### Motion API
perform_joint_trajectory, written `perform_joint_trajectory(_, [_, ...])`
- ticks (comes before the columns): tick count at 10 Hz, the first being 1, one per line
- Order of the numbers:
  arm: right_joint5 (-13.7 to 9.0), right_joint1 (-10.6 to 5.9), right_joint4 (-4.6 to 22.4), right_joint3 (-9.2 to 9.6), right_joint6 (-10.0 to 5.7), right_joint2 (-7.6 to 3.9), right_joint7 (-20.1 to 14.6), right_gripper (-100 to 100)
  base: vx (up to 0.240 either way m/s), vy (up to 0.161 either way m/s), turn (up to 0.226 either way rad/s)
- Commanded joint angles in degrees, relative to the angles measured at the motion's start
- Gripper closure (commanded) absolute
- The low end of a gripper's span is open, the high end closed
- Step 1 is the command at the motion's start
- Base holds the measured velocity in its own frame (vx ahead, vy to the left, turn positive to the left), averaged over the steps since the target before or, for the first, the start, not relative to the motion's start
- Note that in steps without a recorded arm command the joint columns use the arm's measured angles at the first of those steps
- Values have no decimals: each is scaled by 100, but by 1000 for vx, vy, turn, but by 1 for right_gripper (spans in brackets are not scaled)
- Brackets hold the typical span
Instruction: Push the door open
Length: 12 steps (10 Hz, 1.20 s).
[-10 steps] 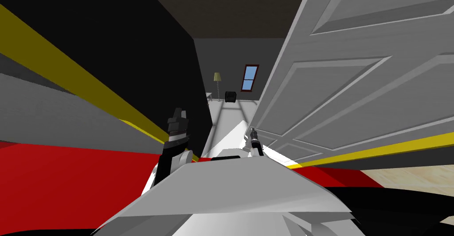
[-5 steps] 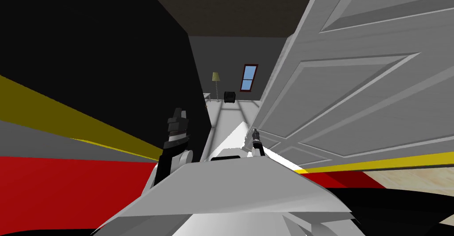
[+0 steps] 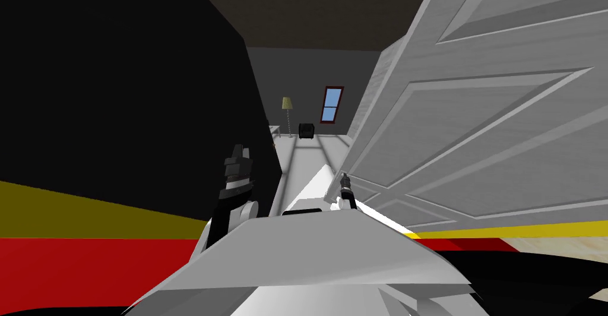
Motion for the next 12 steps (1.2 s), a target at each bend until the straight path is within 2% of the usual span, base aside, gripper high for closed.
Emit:
perform_joint_trajectory(1, [-73,42,-68,-148,26,-40,69,100,171,-28,-55])
perform_joint_trajectory(7, [-217,44,-6,-417,8,-77,156,100,187,29,-49])
perform_joint_trajectory(8, [-193,8,98,-368,-31,-88,112,100,79,2,-19])
perform_joint_trajectory(12, [-346,25,135,-591,-53,-135,199,100,183,-11,-44])
